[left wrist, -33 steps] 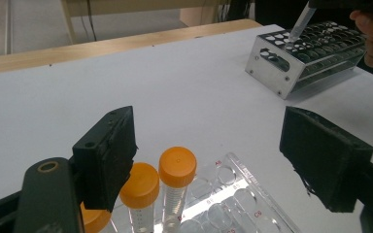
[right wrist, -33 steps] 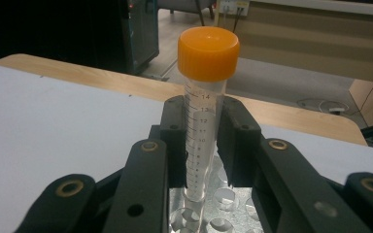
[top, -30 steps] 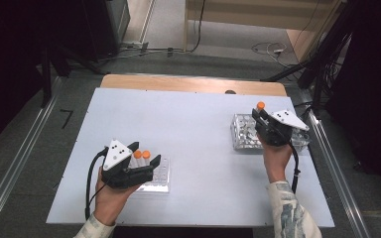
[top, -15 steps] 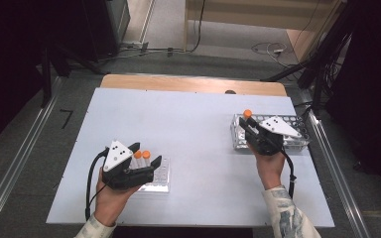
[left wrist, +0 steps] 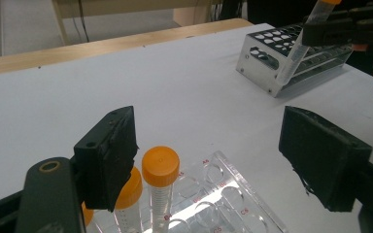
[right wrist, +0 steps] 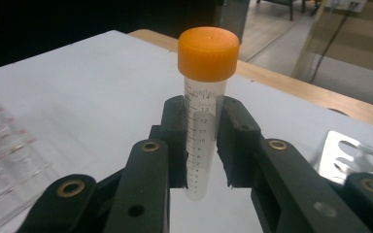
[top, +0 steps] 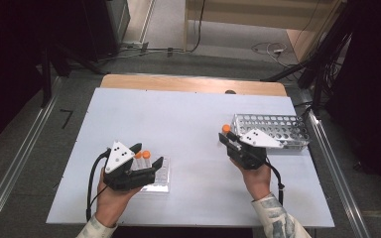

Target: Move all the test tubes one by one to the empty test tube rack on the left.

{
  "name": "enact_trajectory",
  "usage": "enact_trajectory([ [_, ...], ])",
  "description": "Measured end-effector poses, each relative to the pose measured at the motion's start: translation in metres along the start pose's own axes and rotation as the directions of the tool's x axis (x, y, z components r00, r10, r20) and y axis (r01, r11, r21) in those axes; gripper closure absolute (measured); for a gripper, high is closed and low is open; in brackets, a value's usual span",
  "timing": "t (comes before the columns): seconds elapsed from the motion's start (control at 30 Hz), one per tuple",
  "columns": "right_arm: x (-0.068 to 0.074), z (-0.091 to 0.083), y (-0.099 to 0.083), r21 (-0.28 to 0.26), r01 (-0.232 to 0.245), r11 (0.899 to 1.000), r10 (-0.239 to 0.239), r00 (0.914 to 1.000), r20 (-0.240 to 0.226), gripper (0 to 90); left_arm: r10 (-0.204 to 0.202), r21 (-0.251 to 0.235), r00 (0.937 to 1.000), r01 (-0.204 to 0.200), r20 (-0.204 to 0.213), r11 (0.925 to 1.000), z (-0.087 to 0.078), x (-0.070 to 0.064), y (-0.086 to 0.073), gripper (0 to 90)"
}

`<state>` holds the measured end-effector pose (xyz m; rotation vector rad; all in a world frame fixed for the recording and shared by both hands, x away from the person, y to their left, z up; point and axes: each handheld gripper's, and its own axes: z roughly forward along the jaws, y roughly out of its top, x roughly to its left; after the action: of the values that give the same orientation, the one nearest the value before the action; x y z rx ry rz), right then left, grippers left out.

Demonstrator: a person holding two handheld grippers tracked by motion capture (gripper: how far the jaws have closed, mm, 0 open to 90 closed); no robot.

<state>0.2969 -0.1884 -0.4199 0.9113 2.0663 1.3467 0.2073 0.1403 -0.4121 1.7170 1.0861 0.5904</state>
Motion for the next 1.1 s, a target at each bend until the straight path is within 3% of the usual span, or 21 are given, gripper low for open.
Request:
enact_trajectory([
  [0.27, 0.03, 0.005, -0.005, 0.028, 0.045, 0.999, -0.043, 0.9952, -0.089, 72.0, 0.009, -0.009, 0.9999, -0.008, 0.014, 0.9999, 0.001, -0.004, 0.0, 21.9],
  [0.57, 0.056, 0.01, -0.013, 0.064, 0.086, 0.994, -0.075, 0.9846, -0.158, 72.0, 0.032, -0.014, 0.9987, -0.032, 0.038, 0.9994, 0.003, -0.012, -0.002, 22.1],
  [1.1, 0.084, 0.018, -0.018, 0.074, 0.159, 0.984, -0.138, 0.9613, -0.238, 72.0, 0.069, -0.031, 0.9903, -0.066, 0.12, 0.9974, 0.016, -0.038, -0.002, 28.9],
])
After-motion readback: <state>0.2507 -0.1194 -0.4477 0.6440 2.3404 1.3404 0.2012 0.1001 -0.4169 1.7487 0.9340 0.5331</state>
